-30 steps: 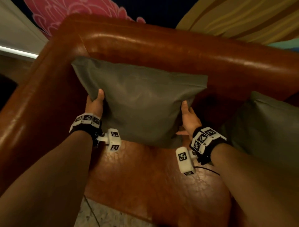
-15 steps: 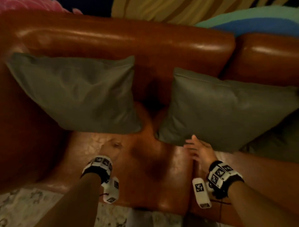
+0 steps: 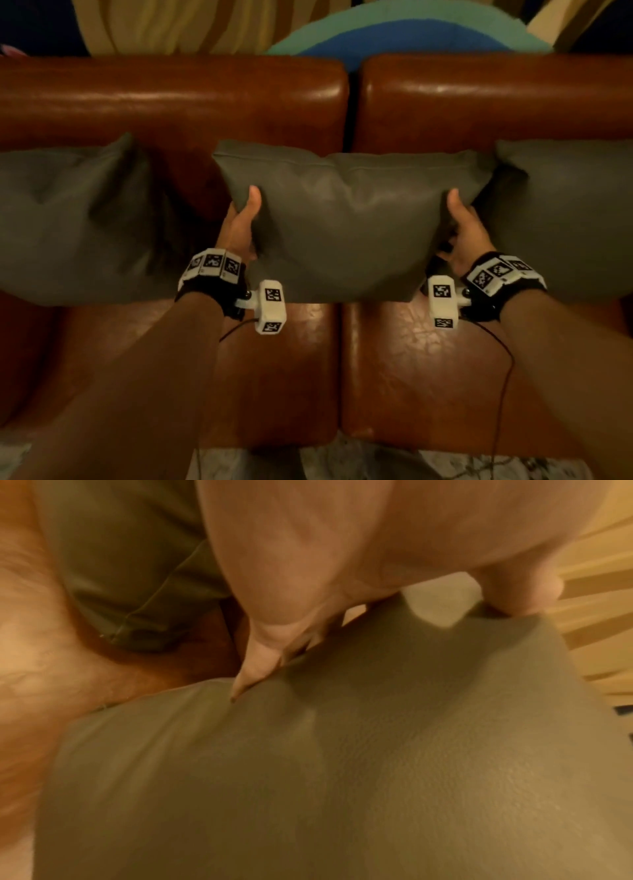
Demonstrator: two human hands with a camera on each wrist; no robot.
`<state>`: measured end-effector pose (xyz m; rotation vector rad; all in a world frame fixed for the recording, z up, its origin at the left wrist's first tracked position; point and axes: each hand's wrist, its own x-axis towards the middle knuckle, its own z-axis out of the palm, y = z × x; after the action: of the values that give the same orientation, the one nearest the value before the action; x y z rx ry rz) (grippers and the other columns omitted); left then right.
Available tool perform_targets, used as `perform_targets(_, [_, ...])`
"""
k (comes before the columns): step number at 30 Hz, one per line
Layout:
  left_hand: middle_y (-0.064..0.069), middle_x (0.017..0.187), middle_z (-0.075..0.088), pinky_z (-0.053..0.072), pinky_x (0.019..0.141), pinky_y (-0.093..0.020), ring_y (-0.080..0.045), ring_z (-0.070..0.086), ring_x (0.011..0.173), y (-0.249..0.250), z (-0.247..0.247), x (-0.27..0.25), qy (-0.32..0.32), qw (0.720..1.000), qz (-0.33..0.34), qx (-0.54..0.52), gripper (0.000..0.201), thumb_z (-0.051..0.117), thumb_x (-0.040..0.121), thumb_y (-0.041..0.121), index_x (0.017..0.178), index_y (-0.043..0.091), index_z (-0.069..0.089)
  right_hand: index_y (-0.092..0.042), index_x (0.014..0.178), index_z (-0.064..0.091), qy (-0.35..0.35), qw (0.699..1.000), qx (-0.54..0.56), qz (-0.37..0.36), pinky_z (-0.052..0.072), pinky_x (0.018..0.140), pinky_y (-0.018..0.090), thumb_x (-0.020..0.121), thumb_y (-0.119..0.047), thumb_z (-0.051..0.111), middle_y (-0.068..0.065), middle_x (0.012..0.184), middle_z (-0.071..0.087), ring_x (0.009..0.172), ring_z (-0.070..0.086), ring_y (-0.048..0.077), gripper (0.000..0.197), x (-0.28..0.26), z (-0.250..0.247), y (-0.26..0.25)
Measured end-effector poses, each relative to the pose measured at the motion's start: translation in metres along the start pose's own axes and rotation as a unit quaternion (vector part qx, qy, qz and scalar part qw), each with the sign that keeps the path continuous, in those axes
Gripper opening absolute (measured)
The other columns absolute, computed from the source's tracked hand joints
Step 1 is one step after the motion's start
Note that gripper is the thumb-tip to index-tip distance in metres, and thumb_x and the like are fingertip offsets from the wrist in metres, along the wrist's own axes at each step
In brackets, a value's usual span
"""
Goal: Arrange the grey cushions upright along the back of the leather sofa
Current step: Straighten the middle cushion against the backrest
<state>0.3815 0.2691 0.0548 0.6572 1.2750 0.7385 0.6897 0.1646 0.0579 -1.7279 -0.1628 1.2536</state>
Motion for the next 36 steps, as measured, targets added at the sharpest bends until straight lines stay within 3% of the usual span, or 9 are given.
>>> perform_targets(3, [0.003, 0.139, 0.062, 0.044, 0.109, -0.055, -0.024, 0.061, 0.125, -0.002, -0.008, -0.006, 0.024, 0.999, 0.032, 0.004, 0.074, 0.07, 0.073, 0.064, 0.138, 0.034, 0.053, -0.037, 0.134, 0.047, -0.003, 0.998, 0.041, -0.041, 0.048, 0.085, 0.038, 0.048, -0.064, 0.073, -0.011, 0.125, 0.06, 0.11, 0.057, 0.012, 0.094, -0.01, 0.001, 0.006])
perform_targets(9, [0.003, 0.15, 0.05, 0.042, 0.11, -0.053, -0.024, 0.052, 0.133, -0.018, -0.012, -0.004, 0.019, 1.0, 0.008, 0.023, 0.101, 0.069, 0.062, 0.075, 0.149, 0.036, 0.036, -0.039, 0.133, 0.048, 0.03, 0.995, 0.01, -0.092, 0.051, 0.097, 0.048, 0.066, -0.058, 0.074, -0.009, 0.132, 0.059, 0.116, 0.058, 0.014, 0.074, -0.008, 0.0, 0.021])
perform_targets(16, [0.005, 0.145, 0.056, 0.044, 0.107, -0.058, -0.028, 0.057, 0.129, -0.023, -0.009, 0.021, 0.026, 0.999, -0.039, 0.028, 0.113, 0.067, 0.045, 0.087, 0.145, 0.042, 0.039, -0.041, 0.13, 0.048, 0.048, 0.994, -0.038, -0.092, 0.048, 0.097, 0.046, 0.076, -0.056, 0.064, -0.01, 0.132, 0.056, 0.114, 0.056, 0.014, 0.058, -0.002, -0.001, 0.011])
perform_targets(19, [0.006, 0.149, 0.052, 0.043, 0.104, -0.064, -0.03, 0.053, 0.132, -0.018, -0.004, 0.01, 0.031, 0.998, -0.037, 0.047, 0.106, 0.067, 0.051, 0.085, 0.145, 0.047, 0.035, -0.038, 0.137, 0.04, 0.041, 0.995, -0.061, -0.065, 0.044, 0.1, 0.051, 0.078, -0.058, 0.061, -0.009, 0.139, 0.051, 0.119, 0.052, 0.019, 0.065, -0.001, -0.007, 0.011])
perform_targets(21, [0.005, 0.153, 0.046, 0.04, 0.105, -0.066, -0.03, 0.048, 0.136, -0.015, -0.003, 0.004, 0.028, 0.997, -0.027, 0.063, 0.088, 0.061, 0.07, 0.076, 0.147, 0.046, 0.03, -0.037, 0.141, 0.034, 0.04, 0.995, -0.077, -0.052, 0.043, 0.102, 0.054, 0.076, -0.063, 0.06, -0.009, 0.141, 0.048, 0.125, 0.049, 0.022, 0.074, -0.004, -0.01, 0.011])
perform_targets(25, [0.006, 0.155, 0.042, 0.042, 0.107, -0.059, -0.024, 0.049, 0.13, -0.02, -0.014, -0.003, 0.01, 0.997, 0.028, 0.077, 0.071, 0.057, 0.085, 0.062, 0.147, 0.046, 0.029, -0.034, 0.142, 0.033, 0.077, 0.993, -0.081, -0.038, 0.048, 0.097, 0.049, 0.071, -0.066, 0.062, -0.002, 0.143, 0.047, 0.124, 0.05, 0.023, 0.083, -0.017, -0.022, 0.025])
perform_targets(29, [0.003, 0.158, 0.036, 0.045, 0.104, -0.056, -0.025, 0.042, 0.139, -0.037, -0.032, -0.015, 0.037, 0.994, 0.024, 0.1, 0.076, 0.062, 0.082, 0.059, 0.148, 0.044, 0.028, -0.022, 0.112, 0.057, 0.088, 0.993, -0.07, -0.022, 0.053, 0.076, 0.036, 0.084, -0.047, 0.063, 0.006, 0.114, 0.063, 0.103, 0.061, 0.024, 0.038, -0.046, -0.032, 0.06])
perform_targets(32, [-0.004, 0.11, 0.063, 0.053, 0.078, -0.038, -0.024, 0.06, 0.103, -0.069, -0.045, -0.033, 0.094, 0.984, -0.032, 0.147, 0.048, 0.058, 0.095, 0.03, 0.139, 0.014, 0.047, -0.024, 0.086, 0.065, 0.062, 0.989, -0.13, 0.035, 0.052, 0.067, 0.035, 0.089, -0.024, 0.061, 0.01, 0.098, 0.07, 0.088, 0.066, 0.026, 0.005, -0.066, -0.049, 0.104])
perform_targets(36, [-0.002, 0.073, 0.058, 0.046, 0.048, -0.024, -0.016, 0.053, 0.062, -0.131, -0.037, -0.056, 0.029, 0.949, -0.109, 0.294, 0.016, 0.055, 0.096, 0.014, 0.106, 0.004, 0.064, -0.02, 0.086, 0.062, 0.008, 0.974, -0.189, 0.122, 0.049, 0.058, 0.028, 0.089, -0.001, 0.051, 0.011, 0.09, 0.069, 0.072, 0.065, 0.022, 0.023, -0.089, -0.084, 0.159])
